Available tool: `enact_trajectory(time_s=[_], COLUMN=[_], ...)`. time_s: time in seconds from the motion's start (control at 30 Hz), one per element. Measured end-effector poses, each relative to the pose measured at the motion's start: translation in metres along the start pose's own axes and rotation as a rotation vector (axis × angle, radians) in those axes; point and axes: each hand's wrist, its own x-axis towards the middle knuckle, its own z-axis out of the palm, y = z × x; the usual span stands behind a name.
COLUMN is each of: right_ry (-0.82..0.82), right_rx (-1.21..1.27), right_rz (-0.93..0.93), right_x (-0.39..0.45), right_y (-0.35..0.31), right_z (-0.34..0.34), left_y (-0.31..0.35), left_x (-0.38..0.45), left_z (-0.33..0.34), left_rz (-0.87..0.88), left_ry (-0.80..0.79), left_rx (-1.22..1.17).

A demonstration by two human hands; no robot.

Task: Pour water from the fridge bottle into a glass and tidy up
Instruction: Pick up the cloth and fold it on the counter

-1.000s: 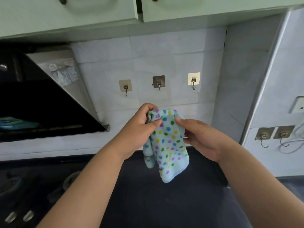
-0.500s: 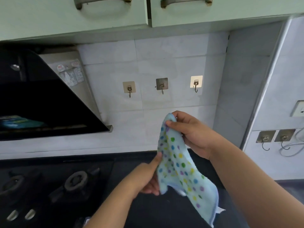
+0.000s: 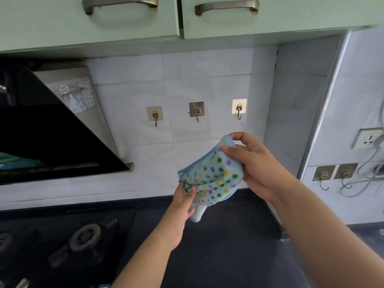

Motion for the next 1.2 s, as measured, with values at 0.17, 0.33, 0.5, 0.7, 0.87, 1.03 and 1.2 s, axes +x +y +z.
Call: enact_trajectory(time_s=[0.17, 0.33, 0.5, 0.7, 0.87, 1.03, 1.2], right_ry=[0.02, 0.157, 0.298, 0.258, 0.312, 0.212, 0.133], right_rx=[-0.011, -0.248, -0.266, -0.079, -0.167, -0.014, 0.28], right_rz=[0.007, -0.001, -0.071, -0.127, -0.15, -0.154, -0.025], right_x=[0.0, 0.006, 0.016, 0.017, 0.02, 0.022, 0.029], right_y=[-0.001, 0.003, 0.01, 0.012, 0.01, 0.008, 0.016], right_z=[-0.006, -0.015, -0.034, -0.046, -0.046, -0.045, -0.046], left_y=[0.013, 0.023, 0.045, 0.086, 0.113, 0.12, 0.122], left_x=[0.005, 0.008, 0.009, 0.007, 0.013, 0.01, 0.005], left_z=[0.004, -0.001, -0.013, -0.022, -0.037, -0.045, -0.048], left_rz=[-0.042, 0.022, 0.049, 0.311, 0.429, 0.448, 0.45], left_ry=[0.154, 0.264, 0.233, 0.344, 0.266, 0.246, 0.269], left_rx=[0.061, 0.012, -0.22, 0.071, 0.103, 0.033, 0.092])
